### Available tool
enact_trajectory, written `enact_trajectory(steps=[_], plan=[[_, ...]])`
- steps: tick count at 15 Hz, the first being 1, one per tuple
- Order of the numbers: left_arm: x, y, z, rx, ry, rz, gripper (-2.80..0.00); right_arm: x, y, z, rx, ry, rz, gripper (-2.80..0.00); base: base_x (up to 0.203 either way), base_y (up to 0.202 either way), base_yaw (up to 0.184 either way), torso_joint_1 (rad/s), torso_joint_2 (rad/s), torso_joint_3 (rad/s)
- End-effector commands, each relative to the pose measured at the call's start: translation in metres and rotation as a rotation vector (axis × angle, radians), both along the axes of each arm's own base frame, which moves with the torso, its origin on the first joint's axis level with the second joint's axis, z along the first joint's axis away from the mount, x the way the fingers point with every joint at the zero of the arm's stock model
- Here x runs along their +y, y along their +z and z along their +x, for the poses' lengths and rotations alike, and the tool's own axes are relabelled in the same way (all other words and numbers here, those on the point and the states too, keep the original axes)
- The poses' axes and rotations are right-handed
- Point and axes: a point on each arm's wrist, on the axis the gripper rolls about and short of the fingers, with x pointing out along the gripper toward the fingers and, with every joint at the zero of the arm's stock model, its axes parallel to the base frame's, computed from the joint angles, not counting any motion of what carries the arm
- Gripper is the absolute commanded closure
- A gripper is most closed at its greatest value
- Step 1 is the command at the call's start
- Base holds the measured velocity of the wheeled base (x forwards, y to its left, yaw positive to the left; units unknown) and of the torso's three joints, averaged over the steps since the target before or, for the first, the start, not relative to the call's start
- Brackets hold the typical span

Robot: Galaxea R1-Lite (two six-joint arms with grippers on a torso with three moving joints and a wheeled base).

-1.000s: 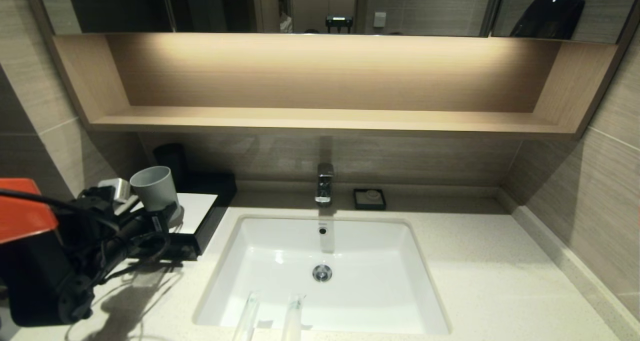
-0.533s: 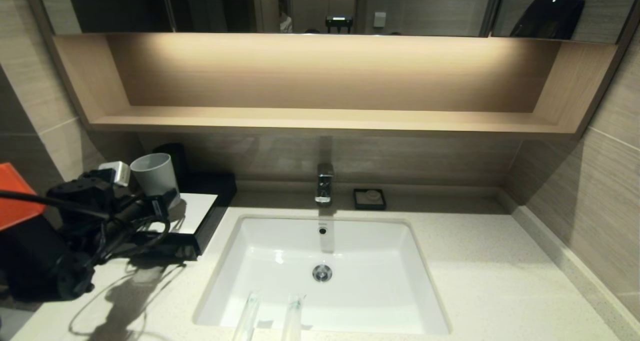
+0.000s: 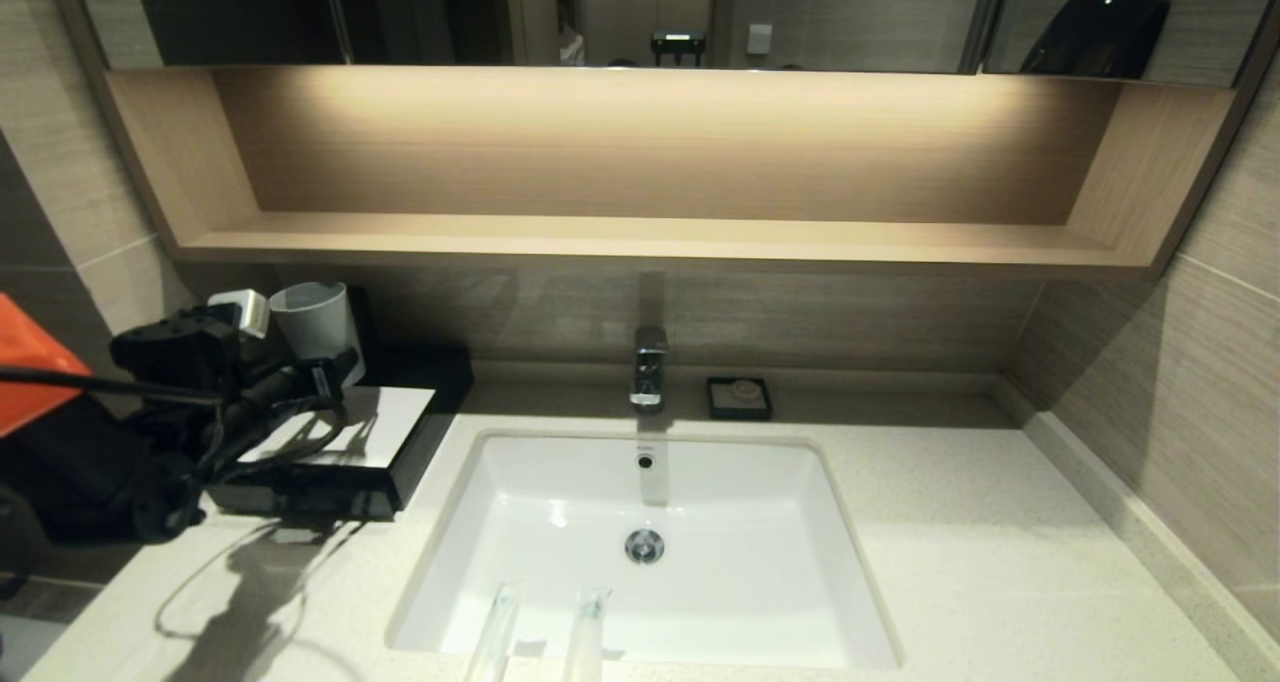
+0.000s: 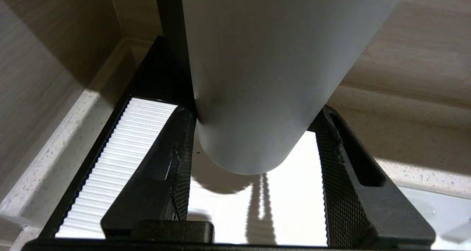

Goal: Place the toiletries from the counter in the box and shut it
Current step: Place the cup on the storage box

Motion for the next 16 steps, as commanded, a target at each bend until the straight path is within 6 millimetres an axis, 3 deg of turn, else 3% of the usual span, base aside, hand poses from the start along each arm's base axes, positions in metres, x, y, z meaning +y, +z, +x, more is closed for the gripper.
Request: enact_trajectory(steps=[1,8,16], plan=[[0.001,0.001,0.007,-0.009,-0.001,-0.001,0.0,0.0,0.0,0.0,-0.001,0.0,0.0,0.0,0.0,0.0,0.0,0.0,0.0,0.0],[-0.015,-0.011,0.01,0.019,-0.037,-0.003,0.0,0.0,0.0,0.0,-0.001,0.001,0.0,0.0,0.0,0.0,0.0,0.0,0.0,0.0],[-0.019,-0.023,0.017,0.039,-0.032,0.0,0.0,0.0,0.0,0.0,-0.001,0.0,0.0,0.0,0.0,0.0,0.0,0.0,0.0,0.0]])
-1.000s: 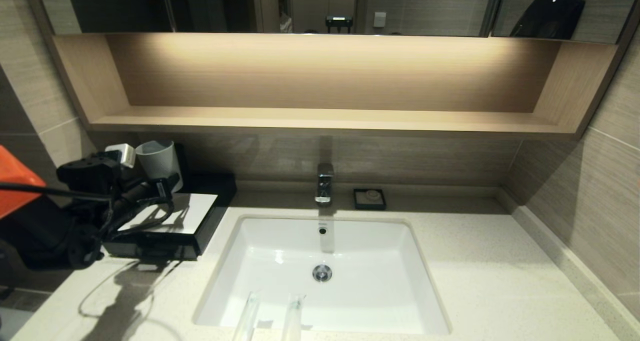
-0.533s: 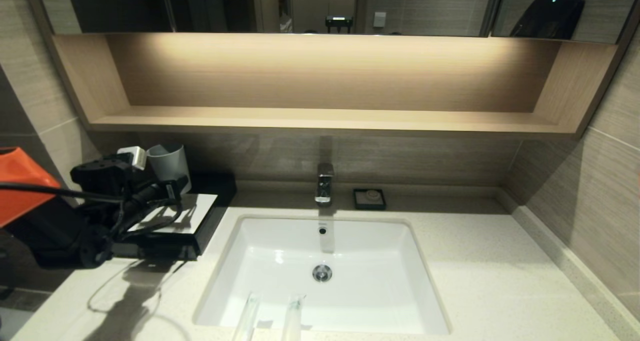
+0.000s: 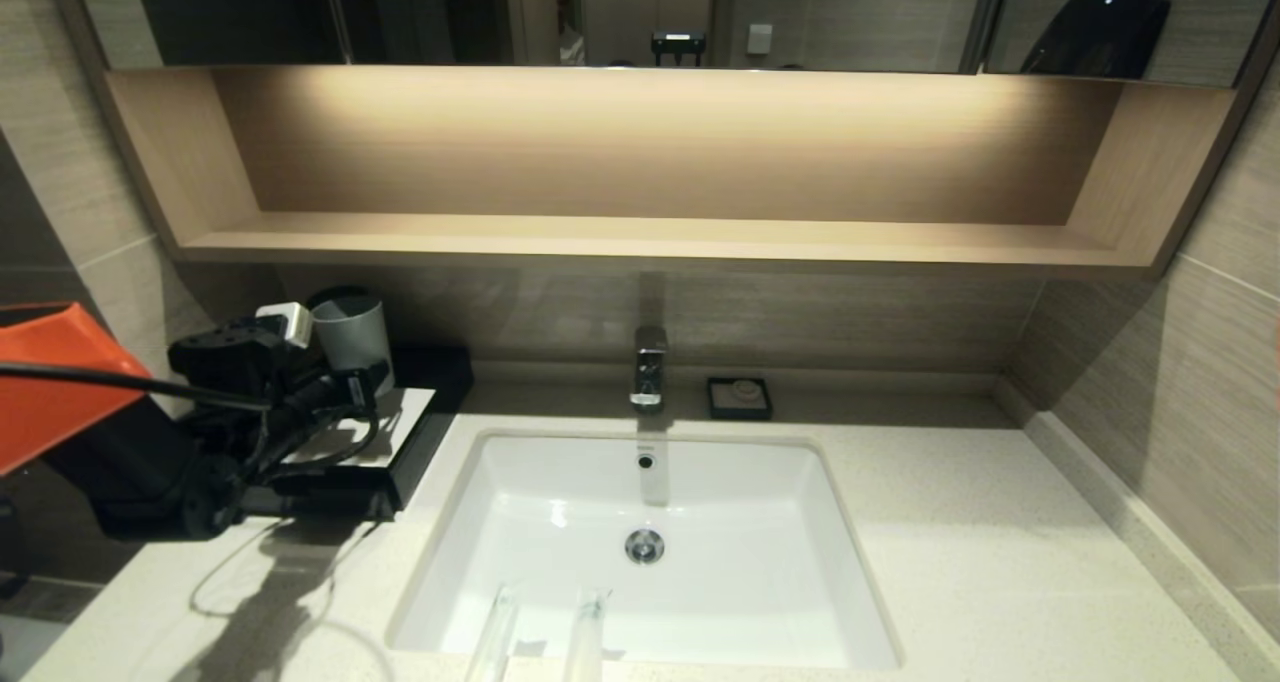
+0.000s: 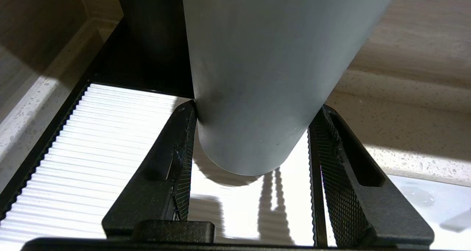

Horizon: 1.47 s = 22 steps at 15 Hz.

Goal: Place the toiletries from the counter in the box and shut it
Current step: Place the cup on the storage box

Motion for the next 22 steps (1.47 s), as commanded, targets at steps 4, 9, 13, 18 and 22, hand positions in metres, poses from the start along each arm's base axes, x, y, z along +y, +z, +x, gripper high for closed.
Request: enact_trajectory(steps=[4,9,13,18,22], plan=[[0.001,-0.009,0.006,0.009,0.002,-0.002,0.0,0.0,0.0,0.0,-0.001,0.0,0.0,0.0,0.0,0.0,0.0,0.0,0.0,0.0],[0.001,-0.008,0.014,-0.003,0.001,-0.002,0.0,0.0,0.0,0.0,-0.001,0.0,0.001,0.0,0.0,0.0,0.0,0.0,0.0,0.0],[-0.001,-0.01,0.02,-0.007,-0.005,-0.002,0.0,0.0,0.0,0.0,0.0,0.0,0.0,0.0,0.0,0.0,0.0,0.0,0.0,0.0],[-0.001,-0.007,0.03,-0.018,-0.002,0.0,0.0,0.0,0.0,0.0,-0.001,0.0,0.0,0.0,0.0,0.0,0.0,0.0,0.0,0.0],[-0.001,-0.011,0.034,-0.01,-0.002,-0.001,0.0,0.0,0.0,0.0,0.0,0.0,0.0,0.0,0.0,0.0,0.0,0.0,0.0,0.0]])
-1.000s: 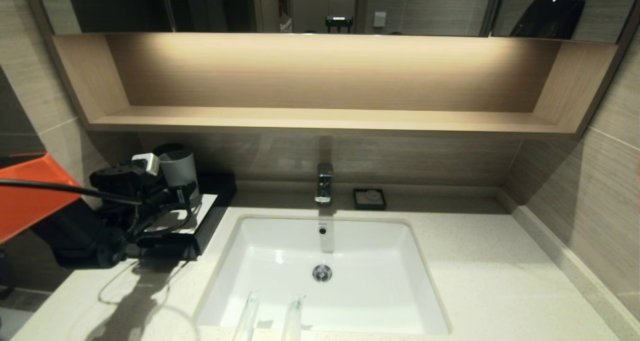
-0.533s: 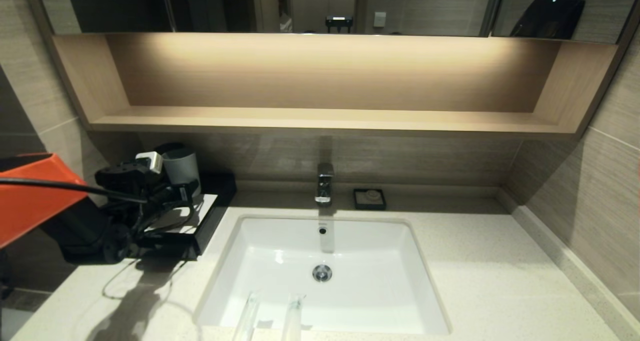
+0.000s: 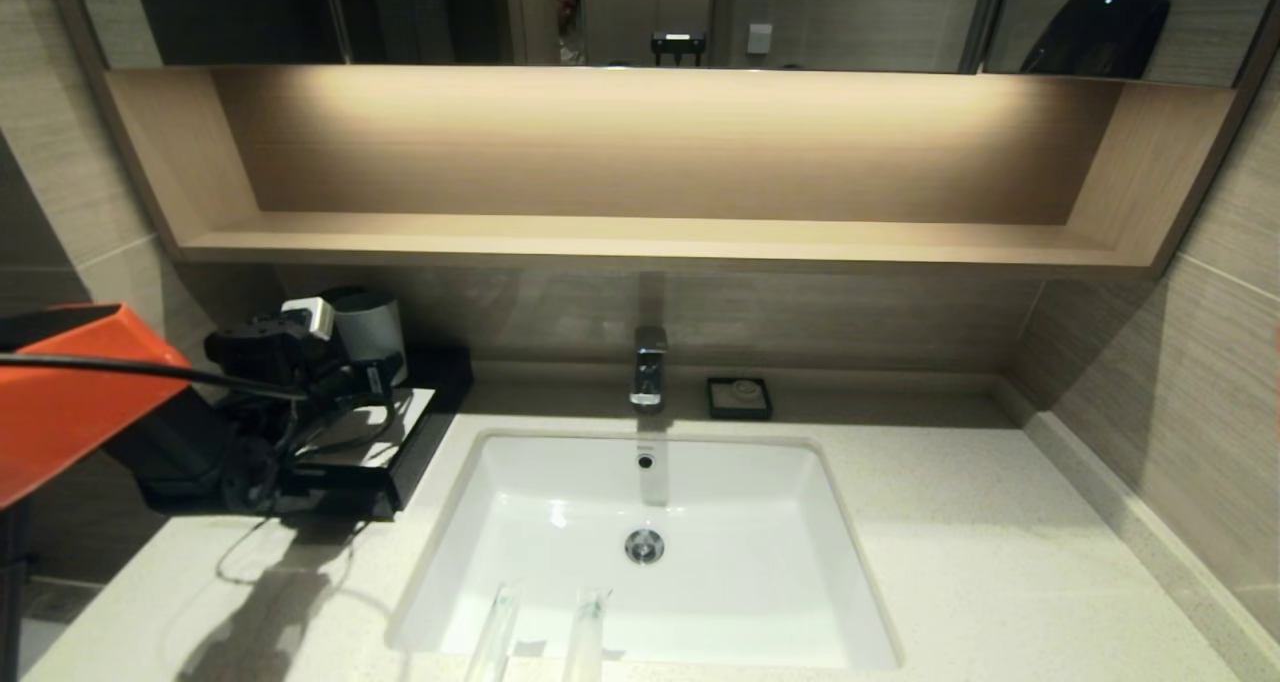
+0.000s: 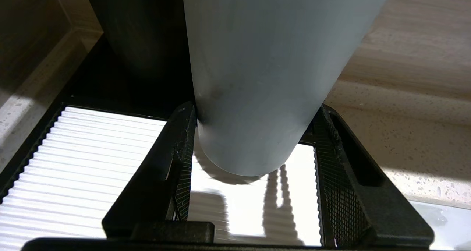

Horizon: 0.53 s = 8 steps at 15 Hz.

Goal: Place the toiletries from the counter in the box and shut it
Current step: Place the cup on the storage box

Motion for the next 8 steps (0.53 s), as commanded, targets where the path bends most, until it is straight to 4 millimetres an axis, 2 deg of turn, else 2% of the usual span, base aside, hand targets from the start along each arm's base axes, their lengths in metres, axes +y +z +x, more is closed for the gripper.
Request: enact_trajectory(steps=[1,8], plan=[[0.0003,-0.0028,0.0017,0.0,0.0,-0.001,0.0,0.0,-0.0001,0.0,0.0,0.0,0.0,0.0,0.0,0.0,0.0,0.0,0.0,0.0],[0.0009,-0.0039,0.0094,-0.014,0.001,0.0,0.0,0.0,-0.0001,0.0,0.0,0.0,0.001,0.0,0.0,0.0,0.0,0.0,0.0,0.0]])
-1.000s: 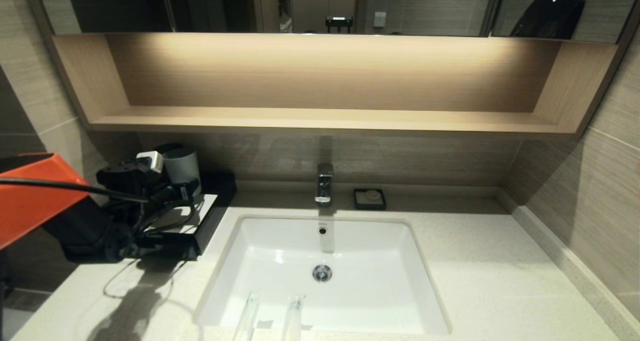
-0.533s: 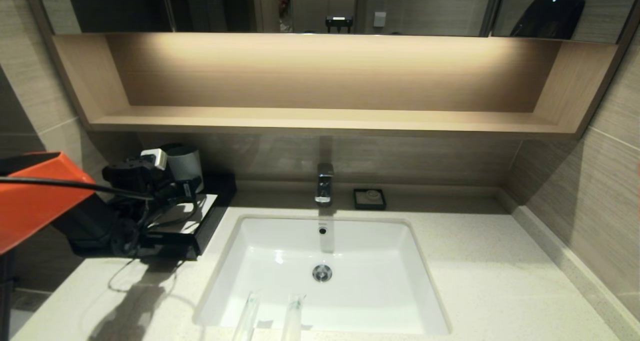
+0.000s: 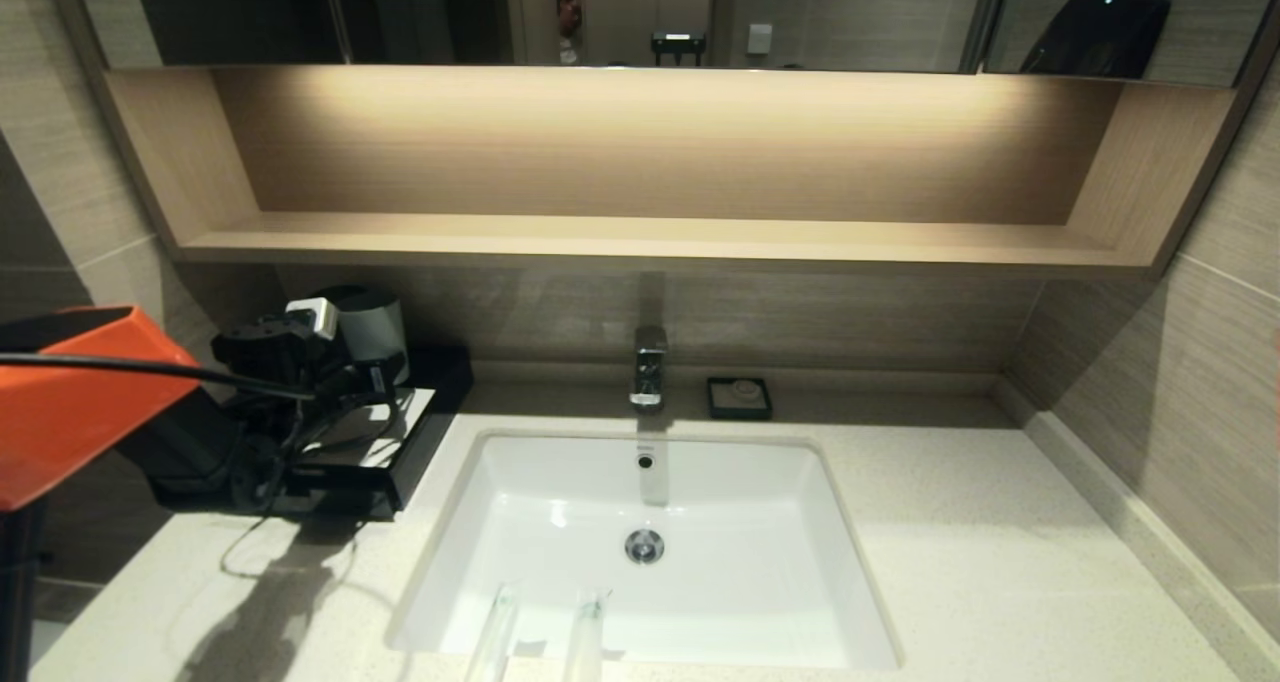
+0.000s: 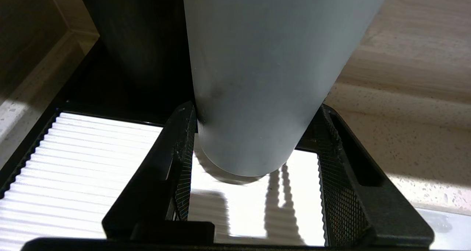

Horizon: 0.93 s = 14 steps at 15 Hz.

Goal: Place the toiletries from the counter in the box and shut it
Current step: Place the cup on the storage box

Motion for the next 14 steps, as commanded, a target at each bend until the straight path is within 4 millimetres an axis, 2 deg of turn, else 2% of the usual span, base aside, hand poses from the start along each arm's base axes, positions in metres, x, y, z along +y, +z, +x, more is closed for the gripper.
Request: enact_trajectory(steps=[1,14], plan=[[0.001,-0.002,0.004,-0.003,0.001,-0.001,0.0,0.0,0.0,0.0,-0.001,0.0,-0.001,0.0,0.0,0.0,0.0,0.0,0.0,0.0],[-0.003,-0.003,0.024,-0.019,0.013,0.006,0.0,0.0,0.0,0.0,-0.001,0.0,-0.001,0.0,0.0,0.0,0.0,0.0,0.0,0.0]])
